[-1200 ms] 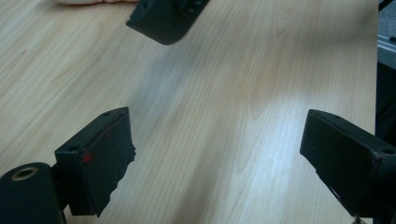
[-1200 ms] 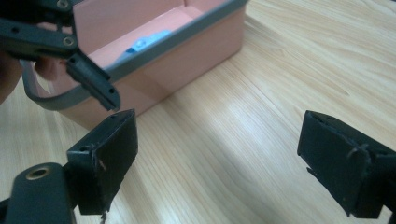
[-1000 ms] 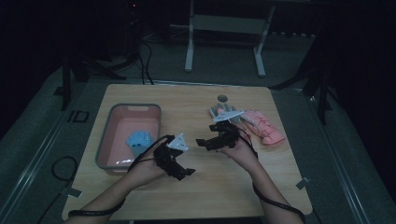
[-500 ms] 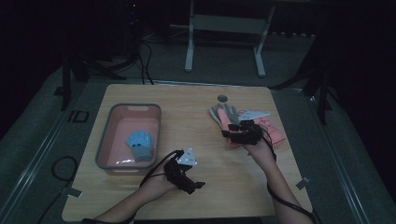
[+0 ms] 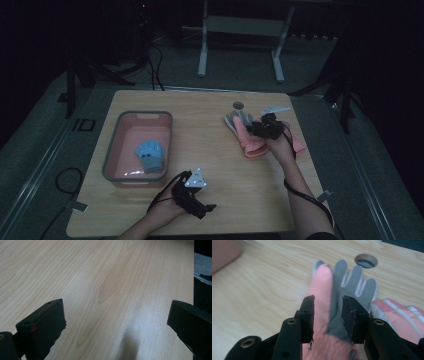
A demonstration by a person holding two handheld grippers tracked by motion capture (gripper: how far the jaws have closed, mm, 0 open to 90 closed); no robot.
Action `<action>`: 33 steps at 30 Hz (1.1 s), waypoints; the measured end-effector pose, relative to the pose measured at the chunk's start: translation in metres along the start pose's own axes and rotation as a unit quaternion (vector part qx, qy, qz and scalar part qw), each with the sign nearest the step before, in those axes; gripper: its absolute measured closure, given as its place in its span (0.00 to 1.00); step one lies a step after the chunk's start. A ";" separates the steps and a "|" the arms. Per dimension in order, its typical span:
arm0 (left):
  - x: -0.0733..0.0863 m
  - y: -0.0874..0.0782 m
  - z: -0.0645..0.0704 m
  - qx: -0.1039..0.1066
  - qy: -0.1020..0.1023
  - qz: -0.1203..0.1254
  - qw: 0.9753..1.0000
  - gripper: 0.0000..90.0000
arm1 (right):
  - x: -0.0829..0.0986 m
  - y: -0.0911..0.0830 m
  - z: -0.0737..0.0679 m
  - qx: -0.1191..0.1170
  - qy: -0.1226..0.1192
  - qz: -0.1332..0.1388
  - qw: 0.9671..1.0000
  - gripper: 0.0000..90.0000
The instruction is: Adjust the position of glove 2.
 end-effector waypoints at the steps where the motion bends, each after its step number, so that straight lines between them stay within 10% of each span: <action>1: 0.000 0.002 0.000 0.000 0.000 0.000 1.000 0.02 | -0.001 0.004 0.003 0.004 0.002 -0.001 1.000 0.71; 13: 0.008 0.009 0.002 0.006 0.002 -0.016 1.000 0.02 | 0.014 0.044 0.026 0.014 0.043 -0.077 0.996 0.71; 21: 0.009 0.011 0.002 0.004 -0.003 -0.017 1.000 0.02 | 0.011 0.050 0.020 0.052 -0.006 -0.143 0.988 0.83; 33: 0.011 0.010 -0.003 -0.015 -0.008 -0.007 1.000 0.02 | 0.001 0.016 -0.011 0.014 0.087 -0.069 0.994 0.98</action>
Point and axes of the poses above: each handheld gripper's, and its own axes: y roughly forward along the jaws, x roughly out of its underside, z roughly to its right, the point moved 10 cm from there along y, roughly forward along the jaws, and after that the axes turned 15 degrees about -z, right-handed, at the moved point
